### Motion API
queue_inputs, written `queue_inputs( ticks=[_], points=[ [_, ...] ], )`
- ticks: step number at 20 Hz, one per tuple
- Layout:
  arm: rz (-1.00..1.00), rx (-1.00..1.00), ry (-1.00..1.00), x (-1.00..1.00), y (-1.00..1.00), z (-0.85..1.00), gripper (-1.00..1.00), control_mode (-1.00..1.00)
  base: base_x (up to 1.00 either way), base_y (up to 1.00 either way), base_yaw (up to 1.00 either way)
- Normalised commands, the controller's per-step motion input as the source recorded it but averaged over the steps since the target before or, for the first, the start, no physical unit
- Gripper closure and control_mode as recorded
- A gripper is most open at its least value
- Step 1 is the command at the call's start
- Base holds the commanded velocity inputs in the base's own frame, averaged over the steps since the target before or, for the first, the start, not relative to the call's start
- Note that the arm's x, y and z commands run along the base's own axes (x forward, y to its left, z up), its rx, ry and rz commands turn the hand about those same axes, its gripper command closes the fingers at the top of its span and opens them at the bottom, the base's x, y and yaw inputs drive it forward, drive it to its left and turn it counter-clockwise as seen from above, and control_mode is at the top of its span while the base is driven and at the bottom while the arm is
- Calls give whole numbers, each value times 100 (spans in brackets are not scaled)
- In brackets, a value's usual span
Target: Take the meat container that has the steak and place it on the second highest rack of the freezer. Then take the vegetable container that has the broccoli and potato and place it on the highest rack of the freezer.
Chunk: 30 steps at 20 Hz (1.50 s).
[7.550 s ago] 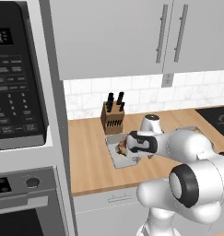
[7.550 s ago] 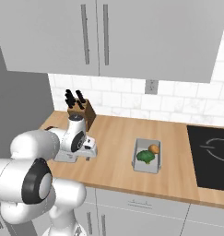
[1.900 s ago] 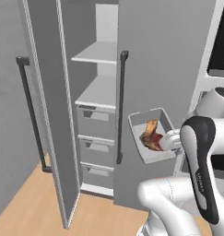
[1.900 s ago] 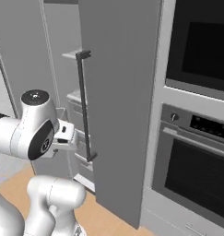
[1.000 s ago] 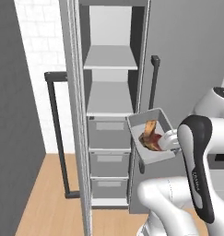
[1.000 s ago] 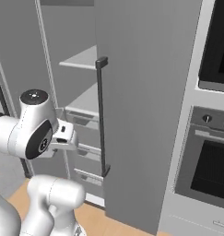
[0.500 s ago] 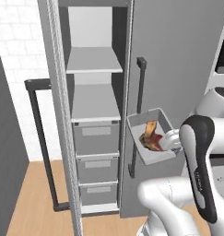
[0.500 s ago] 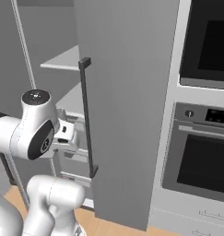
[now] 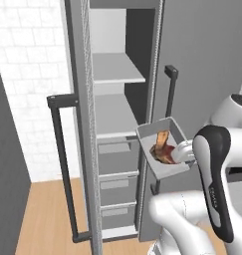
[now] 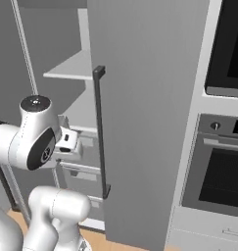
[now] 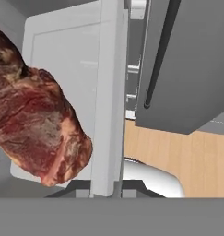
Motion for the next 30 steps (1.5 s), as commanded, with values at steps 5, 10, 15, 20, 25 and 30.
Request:
queue_inputs(
  ticks=[5, 10, 15, 20, 25, 30],
  points=[
    [0, 0, 0, 0, 0, 0, 100, 100, 48, 2, -4],
    [0, 0, 0, 0, 0, 0, 100, 100, 1, 0, 0],
    [0, 0, 0, 0, 0, 0, 100, 100, 0, 0, 0],
    [0, 0, 0, 13, 8, 0, 100, -100, 0, 0, 0],
    [-2, -4, 5, 77, 41, -1, 100, -100, 0, 0, 0],
    [-11, -7, 11, 90, 50, 0, 100, -100, 0, 0, 0]
  ],
)
